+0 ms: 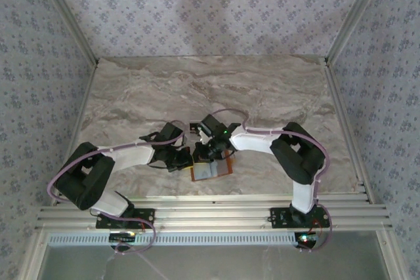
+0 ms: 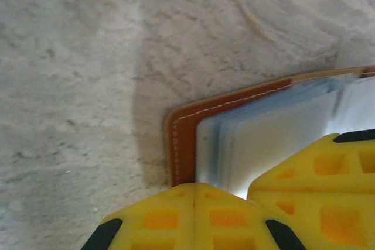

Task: Take the credit cards out of the card holder

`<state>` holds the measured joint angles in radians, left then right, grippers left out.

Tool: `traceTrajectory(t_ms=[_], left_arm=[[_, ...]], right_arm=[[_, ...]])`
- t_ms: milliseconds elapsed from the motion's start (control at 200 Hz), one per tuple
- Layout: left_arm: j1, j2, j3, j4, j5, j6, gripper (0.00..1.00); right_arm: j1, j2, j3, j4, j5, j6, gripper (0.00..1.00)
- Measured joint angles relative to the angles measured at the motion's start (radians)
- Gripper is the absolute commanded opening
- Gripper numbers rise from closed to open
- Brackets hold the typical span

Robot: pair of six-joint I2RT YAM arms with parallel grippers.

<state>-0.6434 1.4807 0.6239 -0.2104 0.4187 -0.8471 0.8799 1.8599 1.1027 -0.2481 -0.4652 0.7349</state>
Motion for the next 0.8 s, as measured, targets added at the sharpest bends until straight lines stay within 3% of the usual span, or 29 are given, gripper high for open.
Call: traceTrajectory(t_ms=[485, 799], left_arm=[[0.000, 0.000, 0.001, -0.004, -0.003, 0.001, 0.00], [0.000, 0.000, 0.002, -0.005, -0.003, 0.001, 0.00]], right_arm=[[0.009, 0.005, 0.000, -0.029, 0.040, 0.017, 0.16], [0.029, -0.018, 0.023, -0.129, 0.139, 0.003, 0.29]])
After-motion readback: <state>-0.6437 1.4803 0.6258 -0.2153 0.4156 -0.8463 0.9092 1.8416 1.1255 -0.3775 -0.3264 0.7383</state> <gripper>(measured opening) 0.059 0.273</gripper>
